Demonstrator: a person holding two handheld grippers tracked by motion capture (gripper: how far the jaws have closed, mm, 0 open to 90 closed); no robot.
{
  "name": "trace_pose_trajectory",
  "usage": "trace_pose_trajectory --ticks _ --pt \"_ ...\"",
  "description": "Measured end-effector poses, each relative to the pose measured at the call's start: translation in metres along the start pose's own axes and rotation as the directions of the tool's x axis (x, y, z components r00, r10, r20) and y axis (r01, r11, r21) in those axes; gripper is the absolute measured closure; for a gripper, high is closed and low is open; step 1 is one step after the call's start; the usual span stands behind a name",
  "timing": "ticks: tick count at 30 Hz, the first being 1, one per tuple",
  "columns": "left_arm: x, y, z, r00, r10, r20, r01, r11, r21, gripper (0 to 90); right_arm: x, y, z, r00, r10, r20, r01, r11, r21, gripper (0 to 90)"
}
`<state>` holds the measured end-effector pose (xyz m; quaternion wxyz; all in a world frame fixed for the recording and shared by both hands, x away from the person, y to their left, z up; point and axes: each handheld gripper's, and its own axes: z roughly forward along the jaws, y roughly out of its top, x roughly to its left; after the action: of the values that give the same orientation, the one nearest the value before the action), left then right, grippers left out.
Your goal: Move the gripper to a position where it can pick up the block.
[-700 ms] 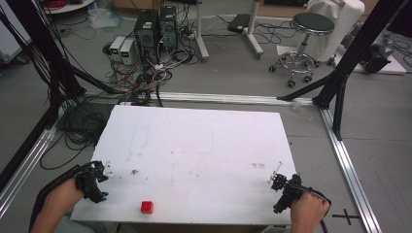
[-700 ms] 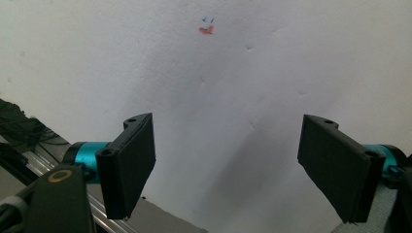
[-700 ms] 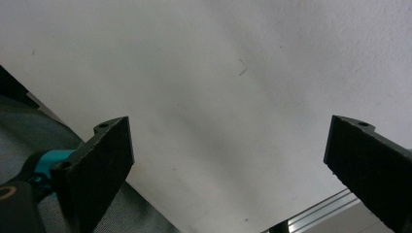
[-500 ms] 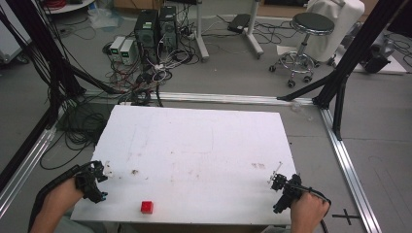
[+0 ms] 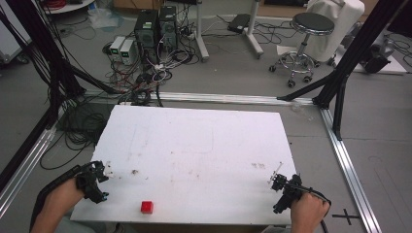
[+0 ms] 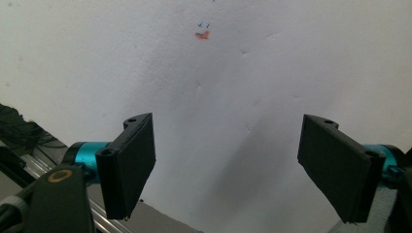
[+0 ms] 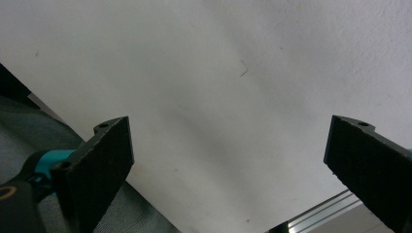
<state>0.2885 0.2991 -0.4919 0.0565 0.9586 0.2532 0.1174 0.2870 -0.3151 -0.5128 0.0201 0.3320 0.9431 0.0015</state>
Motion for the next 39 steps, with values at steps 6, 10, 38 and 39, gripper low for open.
trace_pose_trajectory --ticks 6,10,38,39 --pt "0.001 -0.001 0.000 0.9999 0.001 0.012 -0.001 1.0000 -0.002 21.8 0.000 0.000 0.002 1.0000 0.003 -0.001 -0.003 1.000 -0.001 3.1" --pt "0.004 0.000 -0.001 0.9999 -0.001 0.016 0.001 0.9999 -0.012 21.8 0.000 0.000 0.001 1.0000 -0.001 -0.004 0.001 1.000 -0.005 3.1" --pt "-0.015 0.039 -0.027 0.9437 0.316 0.098 -0.308 0.9472 -0.090 21.8 0.000 0.000 -0.001 1.0000 -0.008 0.000 0.008 1.000 -0.024 3.1" --pt "-0.017 0.041 -0.027 0.9425 0.319 0.099 -0.310 0.9459 -0.096 21.8 0.000 0.000 -0.001 1.0000 -0.003 0.003 0.003 1.000 -0.024 3.1"
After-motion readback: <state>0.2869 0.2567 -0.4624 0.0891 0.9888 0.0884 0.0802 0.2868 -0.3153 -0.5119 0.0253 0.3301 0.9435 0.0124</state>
